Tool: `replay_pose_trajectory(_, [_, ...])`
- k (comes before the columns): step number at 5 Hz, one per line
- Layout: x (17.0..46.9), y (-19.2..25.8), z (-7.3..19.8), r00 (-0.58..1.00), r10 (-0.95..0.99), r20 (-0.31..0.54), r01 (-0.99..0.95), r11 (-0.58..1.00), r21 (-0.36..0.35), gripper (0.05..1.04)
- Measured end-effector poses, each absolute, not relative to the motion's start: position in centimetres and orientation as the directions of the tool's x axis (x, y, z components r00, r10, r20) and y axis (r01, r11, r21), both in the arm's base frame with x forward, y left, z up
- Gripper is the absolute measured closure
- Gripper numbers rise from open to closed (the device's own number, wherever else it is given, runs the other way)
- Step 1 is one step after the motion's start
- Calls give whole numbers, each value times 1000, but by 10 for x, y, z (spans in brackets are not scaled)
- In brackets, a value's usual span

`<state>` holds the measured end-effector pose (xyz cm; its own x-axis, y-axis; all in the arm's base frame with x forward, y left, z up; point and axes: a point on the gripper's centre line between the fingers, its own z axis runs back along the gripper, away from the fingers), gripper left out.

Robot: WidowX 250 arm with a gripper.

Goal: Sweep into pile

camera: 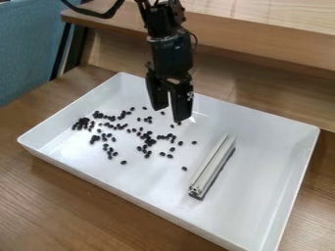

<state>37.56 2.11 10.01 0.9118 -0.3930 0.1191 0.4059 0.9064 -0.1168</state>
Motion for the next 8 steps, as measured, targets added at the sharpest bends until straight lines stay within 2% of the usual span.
replay_pose_trajectory(1, [374, 20, 84, 918, -388, 86, 397, 906, -145, 83])
replay_pose_trajectory(2, [377, 4, 79, 919, -382, 98, 394, 900, -186, 83])
replay_pose_trajectory(3, [374, -21, 73, 916, -390, 93, 401, 895, -193, 83])
replay_pose_trajectory(5, [364, -47, 62, 978, -207, 2, 206, 971, -120, 83])
replay_pose_trajectory(6, [359, -45, 56, 989, -144, -21, 141, 984, -109, 83])
replay_pose_trajectory(8, [355, -52, 43, 990, -138, -13, 136, 986, -101, 95])
